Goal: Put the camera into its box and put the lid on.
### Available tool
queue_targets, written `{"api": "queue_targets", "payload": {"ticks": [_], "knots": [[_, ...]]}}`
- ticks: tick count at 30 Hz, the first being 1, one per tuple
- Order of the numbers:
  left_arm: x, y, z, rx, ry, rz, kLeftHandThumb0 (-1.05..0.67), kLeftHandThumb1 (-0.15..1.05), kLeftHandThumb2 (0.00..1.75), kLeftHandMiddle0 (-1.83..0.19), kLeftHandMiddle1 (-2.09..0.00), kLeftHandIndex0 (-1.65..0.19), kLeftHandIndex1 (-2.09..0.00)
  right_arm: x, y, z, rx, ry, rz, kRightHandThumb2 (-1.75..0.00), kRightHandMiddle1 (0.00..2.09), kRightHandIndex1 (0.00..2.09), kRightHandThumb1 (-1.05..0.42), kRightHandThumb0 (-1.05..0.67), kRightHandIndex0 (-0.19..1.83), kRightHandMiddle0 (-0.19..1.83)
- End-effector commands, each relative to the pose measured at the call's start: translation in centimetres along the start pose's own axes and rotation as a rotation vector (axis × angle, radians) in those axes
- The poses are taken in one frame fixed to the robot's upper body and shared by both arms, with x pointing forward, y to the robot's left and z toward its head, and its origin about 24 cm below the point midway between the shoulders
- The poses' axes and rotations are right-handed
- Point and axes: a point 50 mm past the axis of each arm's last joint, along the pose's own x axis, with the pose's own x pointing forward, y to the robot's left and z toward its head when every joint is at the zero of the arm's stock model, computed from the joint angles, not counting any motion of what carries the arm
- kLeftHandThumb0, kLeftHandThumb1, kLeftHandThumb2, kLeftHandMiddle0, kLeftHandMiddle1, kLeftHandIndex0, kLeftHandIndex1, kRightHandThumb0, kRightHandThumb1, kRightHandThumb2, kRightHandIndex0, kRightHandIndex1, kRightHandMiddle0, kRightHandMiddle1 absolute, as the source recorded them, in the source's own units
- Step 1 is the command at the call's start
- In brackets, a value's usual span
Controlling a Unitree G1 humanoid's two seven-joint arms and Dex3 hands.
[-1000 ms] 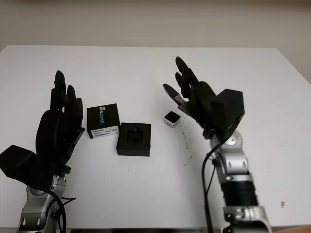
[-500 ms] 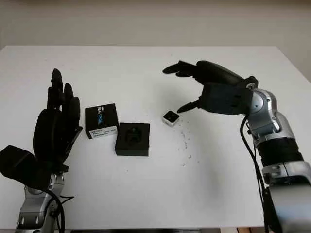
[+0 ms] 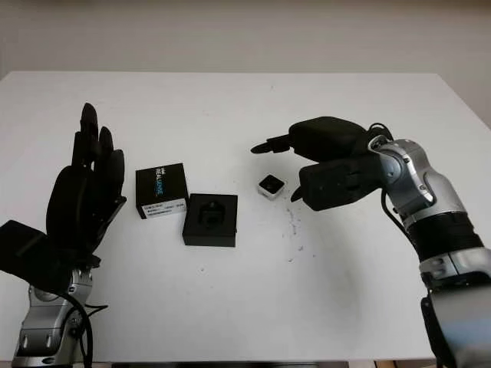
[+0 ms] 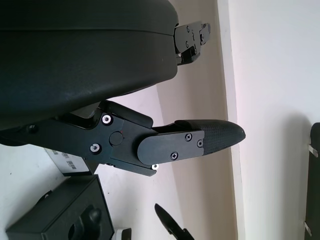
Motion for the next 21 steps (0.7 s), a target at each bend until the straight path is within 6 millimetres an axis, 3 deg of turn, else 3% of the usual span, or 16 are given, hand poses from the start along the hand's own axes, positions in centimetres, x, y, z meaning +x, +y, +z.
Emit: {"api": "queue_targets", "payload": {"ticks": [1, 10, 21], "knots": [[0.2, -0.2, 0.0, -0.007, -0.007, -0.003, -0.73, 1.05, 0.50, 0.19, 0.00, 0.19, 0.00, 0.4, -0.3, 0.1, -0.035, -0.019, -0.022, -0.06, 0.08, 0.13, -0.77, -0.30, 0.44, 0.47], [0.2, -0.2, -0.1, 0.002, -0.002, -0.013, -0.74, 1.05, 0.49, 0.19, 0.00, 0.19, -0.01, 1.4, 0.3, -0.3, -0.035, -0.043, -0.077, -0.06, 0.11, 0.16, -0.78, -0.34, 0.53, 0.54], [0.4, -0.4, 0.1, 0.017, -0.004, -0.025, -0.75, 1.05, 0.50, 0.19, 0.00, 0.19, 0.00, 2.3, -0.4, -0.4, -0.109, -0.009, -0.040, -0.05, 0.08, 0.10, -0.80, -0.36, 0.47, 0.52]]}}
